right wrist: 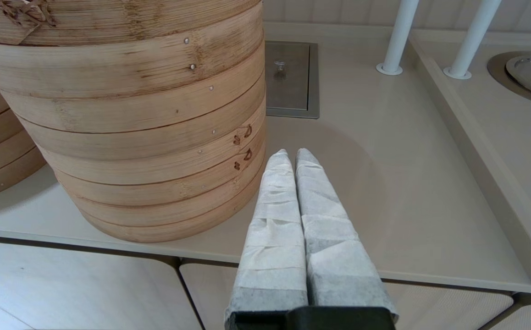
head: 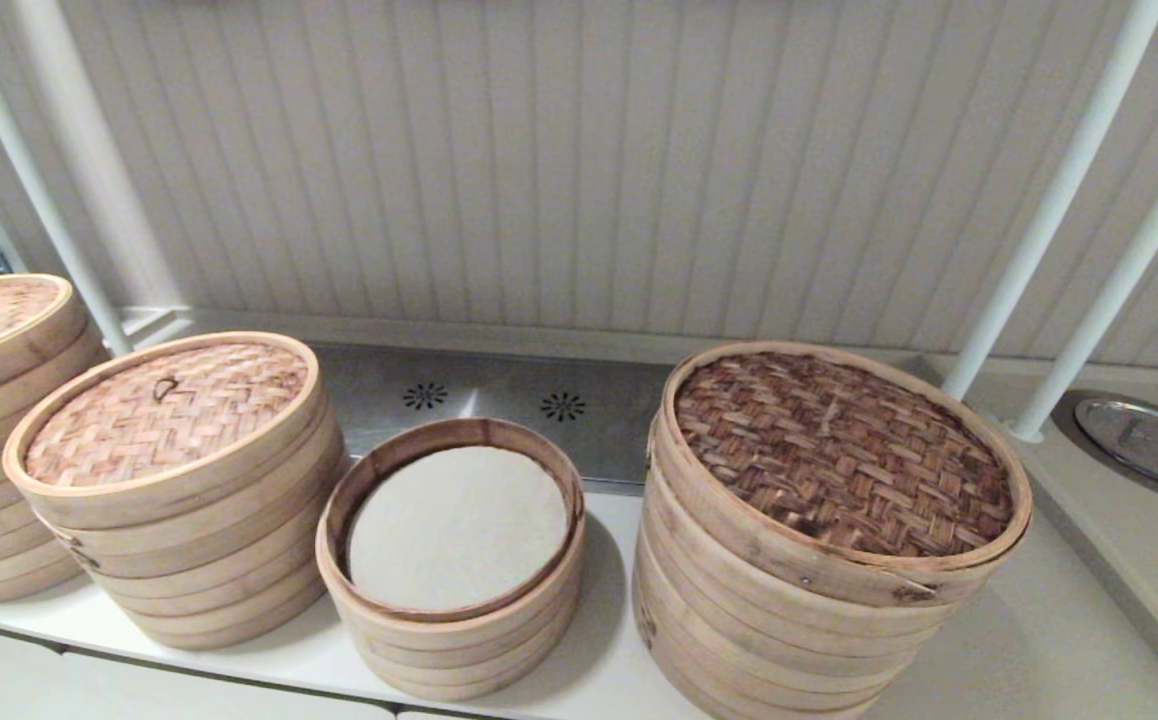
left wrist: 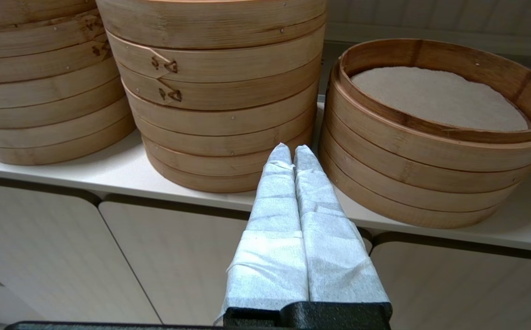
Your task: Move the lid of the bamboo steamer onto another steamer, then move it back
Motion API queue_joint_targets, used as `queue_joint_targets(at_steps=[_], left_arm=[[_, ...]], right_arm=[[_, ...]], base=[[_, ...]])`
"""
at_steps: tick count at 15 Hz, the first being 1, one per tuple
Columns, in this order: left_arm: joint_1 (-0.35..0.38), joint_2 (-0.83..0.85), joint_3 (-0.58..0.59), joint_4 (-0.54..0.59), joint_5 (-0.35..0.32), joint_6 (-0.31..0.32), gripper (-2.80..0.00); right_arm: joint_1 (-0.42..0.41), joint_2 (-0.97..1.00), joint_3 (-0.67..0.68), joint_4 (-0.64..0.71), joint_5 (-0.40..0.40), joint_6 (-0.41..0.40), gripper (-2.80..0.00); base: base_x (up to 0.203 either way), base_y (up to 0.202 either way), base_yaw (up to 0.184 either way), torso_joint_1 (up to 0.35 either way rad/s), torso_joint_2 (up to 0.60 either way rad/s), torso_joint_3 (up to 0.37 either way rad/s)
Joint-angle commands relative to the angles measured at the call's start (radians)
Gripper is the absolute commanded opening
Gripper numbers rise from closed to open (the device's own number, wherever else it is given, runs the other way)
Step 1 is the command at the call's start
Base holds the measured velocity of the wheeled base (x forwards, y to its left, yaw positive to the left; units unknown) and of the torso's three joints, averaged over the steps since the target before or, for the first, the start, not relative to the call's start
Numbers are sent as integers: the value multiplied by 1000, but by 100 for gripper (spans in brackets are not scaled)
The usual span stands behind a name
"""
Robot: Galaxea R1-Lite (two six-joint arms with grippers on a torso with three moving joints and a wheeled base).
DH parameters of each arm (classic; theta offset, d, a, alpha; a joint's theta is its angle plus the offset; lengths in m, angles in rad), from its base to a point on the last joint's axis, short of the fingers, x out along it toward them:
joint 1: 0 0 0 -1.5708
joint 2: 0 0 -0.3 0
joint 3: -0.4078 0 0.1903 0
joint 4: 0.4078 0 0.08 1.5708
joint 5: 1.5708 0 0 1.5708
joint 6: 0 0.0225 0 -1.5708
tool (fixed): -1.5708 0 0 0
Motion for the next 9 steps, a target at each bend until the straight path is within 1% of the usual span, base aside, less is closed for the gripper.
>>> queue_joint_targets(at_steps=[1,9], left_arm=[[0,2,3,1,2,0,-280],[0,2,3,1,0,0,-280]], right_arm=[[0,0,0,0,0,0,-280],[0,0,0,0,0,0,-280]], base=[[0,0,0,0,0,0],[0,0,0,0,0,0]])
